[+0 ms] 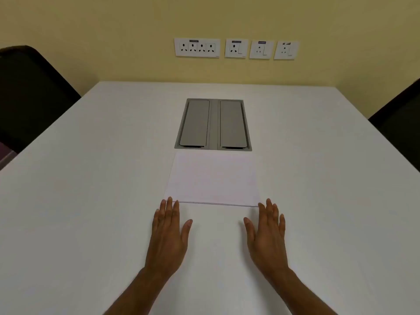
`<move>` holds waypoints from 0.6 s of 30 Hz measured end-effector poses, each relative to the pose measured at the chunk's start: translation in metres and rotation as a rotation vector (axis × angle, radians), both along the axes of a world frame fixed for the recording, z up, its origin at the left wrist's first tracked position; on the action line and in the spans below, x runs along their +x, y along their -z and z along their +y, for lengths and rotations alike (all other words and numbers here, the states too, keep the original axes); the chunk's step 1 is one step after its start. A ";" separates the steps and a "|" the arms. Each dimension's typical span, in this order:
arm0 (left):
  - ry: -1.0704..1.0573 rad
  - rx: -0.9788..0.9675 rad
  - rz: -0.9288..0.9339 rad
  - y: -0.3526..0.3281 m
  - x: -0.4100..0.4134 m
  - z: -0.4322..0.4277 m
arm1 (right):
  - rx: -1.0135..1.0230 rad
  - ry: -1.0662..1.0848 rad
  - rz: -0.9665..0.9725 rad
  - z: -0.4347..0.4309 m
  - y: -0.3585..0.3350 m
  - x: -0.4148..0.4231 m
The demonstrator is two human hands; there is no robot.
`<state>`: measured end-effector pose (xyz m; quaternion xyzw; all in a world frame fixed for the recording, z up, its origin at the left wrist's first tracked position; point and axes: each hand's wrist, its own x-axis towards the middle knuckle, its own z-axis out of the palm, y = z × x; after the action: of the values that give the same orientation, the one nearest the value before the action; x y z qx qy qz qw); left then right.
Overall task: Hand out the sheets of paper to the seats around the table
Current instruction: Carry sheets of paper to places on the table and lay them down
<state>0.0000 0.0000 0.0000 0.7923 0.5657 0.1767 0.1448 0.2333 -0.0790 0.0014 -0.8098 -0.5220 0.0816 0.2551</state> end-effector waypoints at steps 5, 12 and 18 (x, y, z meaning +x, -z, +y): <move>-0.041 -0.052 -0.022 0.023 0.001 0.012 | -0.015 0.090 0.074 0.014 0.016 0.007; -0.085 0.000 -0.028 0.032 0.005 0.025 | 0.018 0.158 0.033 0.033 0.027 0.009; -0.096 0.006 0.035 0.033 0.005 0.025 | 0.041 0.190 0.030 0.038 0.028 0.009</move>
<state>0.0051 0.0246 -0.0335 0.7678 0.6048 0.1714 0.1240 0.2427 -0.0409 -0.0263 -0.8488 -0.4407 0.0585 0.2862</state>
